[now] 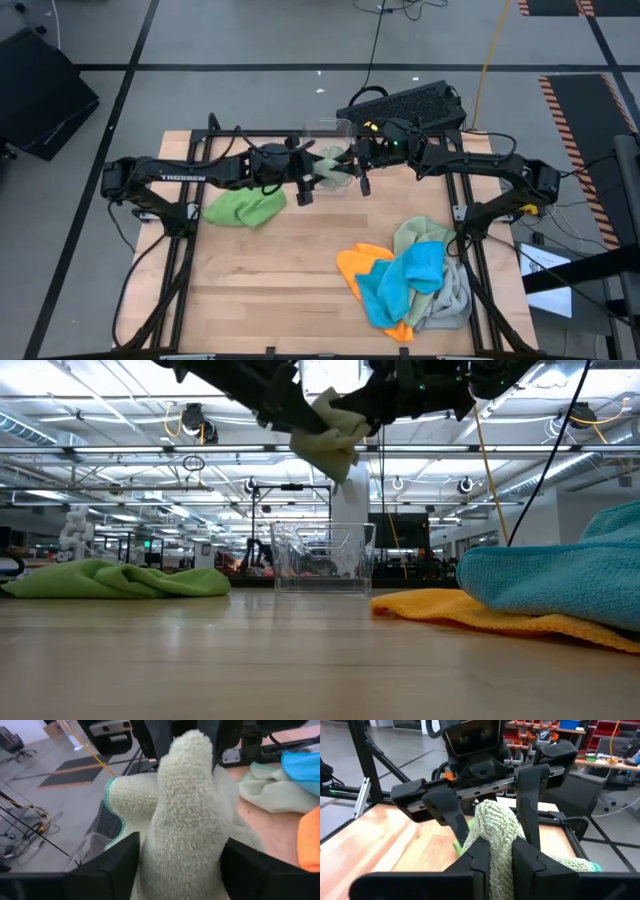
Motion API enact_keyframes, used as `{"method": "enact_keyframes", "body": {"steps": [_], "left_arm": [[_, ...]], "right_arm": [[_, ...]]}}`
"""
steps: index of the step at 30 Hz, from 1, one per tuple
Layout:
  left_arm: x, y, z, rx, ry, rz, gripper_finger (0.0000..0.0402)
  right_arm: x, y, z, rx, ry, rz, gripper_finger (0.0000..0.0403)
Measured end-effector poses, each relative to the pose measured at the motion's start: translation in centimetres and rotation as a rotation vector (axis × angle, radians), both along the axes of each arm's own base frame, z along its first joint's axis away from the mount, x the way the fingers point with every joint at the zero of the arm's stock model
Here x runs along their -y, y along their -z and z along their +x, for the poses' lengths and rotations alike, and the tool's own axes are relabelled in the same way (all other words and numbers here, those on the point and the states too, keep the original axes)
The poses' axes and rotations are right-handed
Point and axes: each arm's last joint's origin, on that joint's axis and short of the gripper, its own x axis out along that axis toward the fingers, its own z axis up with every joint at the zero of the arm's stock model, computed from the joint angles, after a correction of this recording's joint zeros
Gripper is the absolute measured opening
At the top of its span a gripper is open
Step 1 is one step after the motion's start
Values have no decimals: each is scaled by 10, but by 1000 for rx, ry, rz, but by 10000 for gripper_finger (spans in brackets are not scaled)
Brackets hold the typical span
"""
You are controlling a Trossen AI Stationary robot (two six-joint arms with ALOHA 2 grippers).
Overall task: Fold microfiber towels
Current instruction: Put the folded light green towel into the transparent bin
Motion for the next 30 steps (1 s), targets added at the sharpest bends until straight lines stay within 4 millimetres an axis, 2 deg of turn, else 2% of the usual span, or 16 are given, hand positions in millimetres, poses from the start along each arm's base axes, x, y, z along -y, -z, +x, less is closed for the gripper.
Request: {"method": "enact_keyframes", "body": {"steps": [4,11,14,20,30], "left_arm": [[1,1,0,1,-9,-26,273],[-5,-3,-7,37,-84,-154,275],[-5,-9,-10,52,-84,-152,275],[-12,-6,-15,17,-64,-176,275],[-32,10,-2,34,-1,-255,271]], "right_arm": [[0,1,0,-5,-2,-22,37],[4,2,-1,-14,69,-86,37],[8,2,-2,-16,84,-86,37],[8,0,-2,0,81,-107,38],[9,-5,-1,56,82,-162,38]]}}
